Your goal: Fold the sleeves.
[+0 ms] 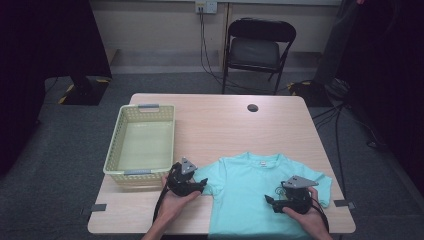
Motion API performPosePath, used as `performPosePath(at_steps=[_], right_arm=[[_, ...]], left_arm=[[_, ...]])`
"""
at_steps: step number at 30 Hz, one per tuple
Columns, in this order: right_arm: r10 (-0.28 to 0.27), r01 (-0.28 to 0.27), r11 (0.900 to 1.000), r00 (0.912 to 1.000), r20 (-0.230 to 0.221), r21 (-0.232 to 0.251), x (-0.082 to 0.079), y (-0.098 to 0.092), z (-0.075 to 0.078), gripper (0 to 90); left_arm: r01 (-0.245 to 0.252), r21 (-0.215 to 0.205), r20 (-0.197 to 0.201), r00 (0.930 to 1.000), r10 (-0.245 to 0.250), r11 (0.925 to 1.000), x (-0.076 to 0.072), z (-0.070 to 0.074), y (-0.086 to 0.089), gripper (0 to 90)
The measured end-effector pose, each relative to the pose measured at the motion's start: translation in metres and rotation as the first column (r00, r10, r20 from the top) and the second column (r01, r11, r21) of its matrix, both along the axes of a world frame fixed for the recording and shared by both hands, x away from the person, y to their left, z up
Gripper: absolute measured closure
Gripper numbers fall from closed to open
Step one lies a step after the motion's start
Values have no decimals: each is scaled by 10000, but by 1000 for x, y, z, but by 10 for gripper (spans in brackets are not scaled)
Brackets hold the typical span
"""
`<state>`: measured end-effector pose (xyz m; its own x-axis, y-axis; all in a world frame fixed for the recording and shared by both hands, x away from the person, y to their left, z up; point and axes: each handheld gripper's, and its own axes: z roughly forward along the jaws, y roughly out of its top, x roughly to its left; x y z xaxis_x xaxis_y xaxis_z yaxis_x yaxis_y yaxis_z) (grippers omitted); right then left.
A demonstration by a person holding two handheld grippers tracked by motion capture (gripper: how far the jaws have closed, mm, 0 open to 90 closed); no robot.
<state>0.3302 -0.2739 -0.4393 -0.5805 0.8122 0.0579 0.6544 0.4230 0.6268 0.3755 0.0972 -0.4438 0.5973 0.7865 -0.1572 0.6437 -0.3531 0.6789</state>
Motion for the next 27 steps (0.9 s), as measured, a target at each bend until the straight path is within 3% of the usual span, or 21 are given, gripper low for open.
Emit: performPosePath(at_steps=[3, 5, 13, 19, 27], right_arm=[[17, -17, 10000, 10000, 2, 4, 0, 0, 0, 163], [26, -26, 10000, 10000, 8, 4, 0, 0, 0, 163], [75, -75, 10000, 10000, -1, 24, 0, -1, 0, 161], [88, -88, 10000, 10000, 7, 30, 0, -1, 0, 161], [105, -105, 9999, 9999, 6, 35, 0, -1, 0, 161]], left_arm=[[-278, 61, -47, 9996, 278, 9996, 3, -2, 3, 364], [-293, 251, -40, 9996, 294, 9993, 3, -4, 3, 367], [-262, 366, -67, 9996, 265, 9990, 5, -10, 0, 431], [-181, 101, -38, 9998, 181, 9998, 4, -10, 0, 619], [-160, -357, -347, 9993, 148, 9992, 6, -11, 2, 818]])
